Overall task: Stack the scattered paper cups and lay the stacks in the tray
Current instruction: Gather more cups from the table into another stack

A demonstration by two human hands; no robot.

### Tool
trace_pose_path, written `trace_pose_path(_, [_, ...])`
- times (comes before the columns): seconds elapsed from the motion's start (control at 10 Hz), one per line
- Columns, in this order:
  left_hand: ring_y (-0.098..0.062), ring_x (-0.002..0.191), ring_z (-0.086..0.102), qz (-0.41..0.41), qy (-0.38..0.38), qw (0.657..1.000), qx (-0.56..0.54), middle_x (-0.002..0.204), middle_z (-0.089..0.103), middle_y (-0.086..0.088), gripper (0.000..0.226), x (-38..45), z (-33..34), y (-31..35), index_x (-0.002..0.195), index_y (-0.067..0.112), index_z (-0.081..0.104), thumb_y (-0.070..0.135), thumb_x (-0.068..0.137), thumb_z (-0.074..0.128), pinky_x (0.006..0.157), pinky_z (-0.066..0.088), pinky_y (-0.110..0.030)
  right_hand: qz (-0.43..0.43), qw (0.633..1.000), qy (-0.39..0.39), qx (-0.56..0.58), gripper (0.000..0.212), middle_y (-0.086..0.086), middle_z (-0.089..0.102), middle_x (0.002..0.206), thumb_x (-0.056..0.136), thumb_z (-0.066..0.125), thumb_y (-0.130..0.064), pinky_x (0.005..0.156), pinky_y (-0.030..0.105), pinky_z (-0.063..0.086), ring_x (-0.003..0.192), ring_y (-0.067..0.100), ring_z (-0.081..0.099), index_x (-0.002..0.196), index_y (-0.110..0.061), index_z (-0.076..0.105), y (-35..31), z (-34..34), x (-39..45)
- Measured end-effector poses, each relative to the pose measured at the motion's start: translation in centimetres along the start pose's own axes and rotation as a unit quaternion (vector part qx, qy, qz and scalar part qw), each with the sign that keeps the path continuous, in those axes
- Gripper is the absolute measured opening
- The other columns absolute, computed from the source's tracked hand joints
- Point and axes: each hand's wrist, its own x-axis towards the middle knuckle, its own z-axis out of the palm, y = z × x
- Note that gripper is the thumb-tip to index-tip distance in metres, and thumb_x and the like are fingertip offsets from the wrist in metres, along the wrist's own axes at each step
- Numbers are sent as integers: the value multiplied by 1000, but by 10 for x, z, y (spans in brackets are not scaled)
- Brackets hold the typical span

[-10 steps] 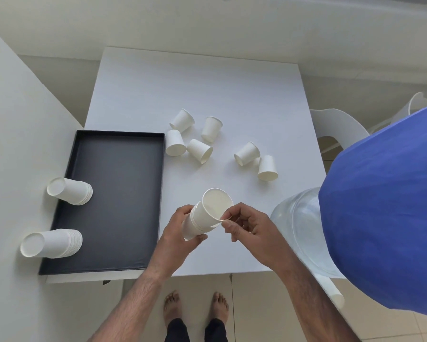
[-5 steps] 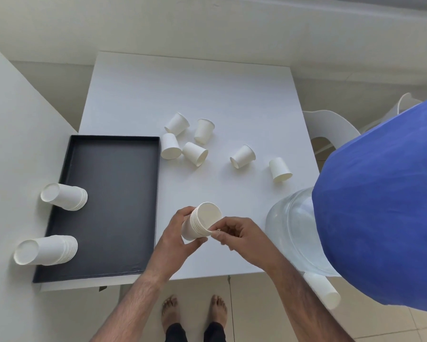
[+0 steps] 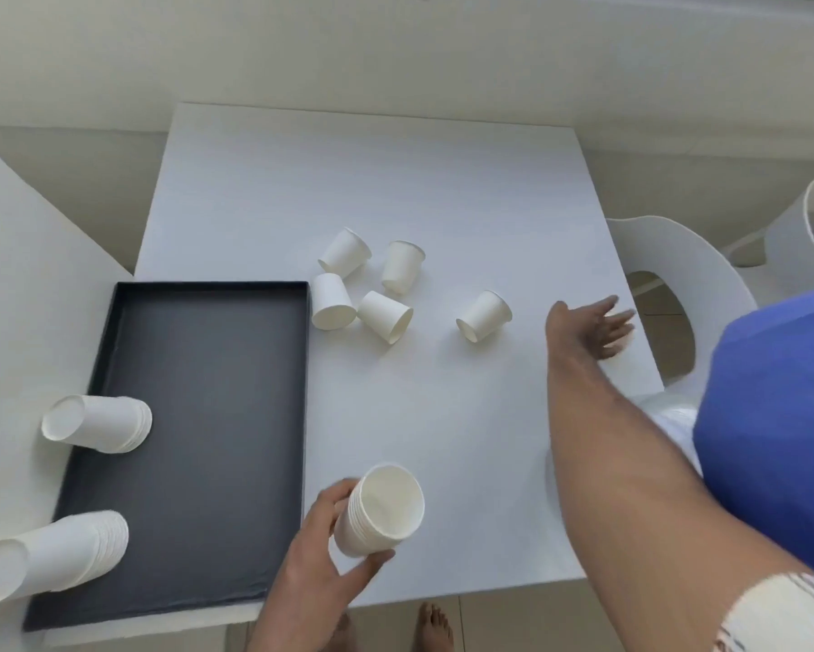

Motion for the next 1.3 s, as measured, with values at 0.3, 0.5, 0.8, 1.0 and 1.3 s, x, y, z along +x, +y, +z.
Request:
trace_pose_path(0.3, [-5,126,68,22,27,999,-21,135,70,18,83,-4,-13,-19,130,64,53,43,61,93,102,49,-30,-60,981,25,-180,70,21,24,167,95,64,-4,124,57,22,158,36,16,157,-6,30,9,5,-7])
trace_pose_path(0.5, [-4,129,66,19,15,1000,-16,136,69,21,86,-1,-17,-12,137,60,48,47,65,94,103,48,-31,-106,961,23,-255,55,25,37,154,98,54,1,121,52,28,146,39,32,150,-1,37,13,-16,-16])
trace_pose_path(0.8, [-2,130,64,-9,18,1000,-19,136,70,20,87,-8,-20,-10,140,59,46,48,67,93,103,46,-27,-110,965,-2,-239,53,27,33,157,100,49,-1,122,69,23,149,42,29,151,3,34,13,-26,-25])
trace_pose_path(1.0, [1,130,62,-22,19,999,-28,134,71,22,91,-10,-18,-8,142,57,43,51,66,92,104,44,-27,-93,974,10,-205,48,26,38,148,94,60,8,116,62,35,142,39,35,140,0,45,4,-28,-30])
trace_pose_path(1.3, [-3,133,61,-30,26,998,-44,135,70,23,91,-9,-16,-5,144,56,43,52,67,92,109,43,-34,-92,974,20,-206,48,25,35,153,99,55,5,120,58,32,145,39,34,145,1,42,0,-31,-38])
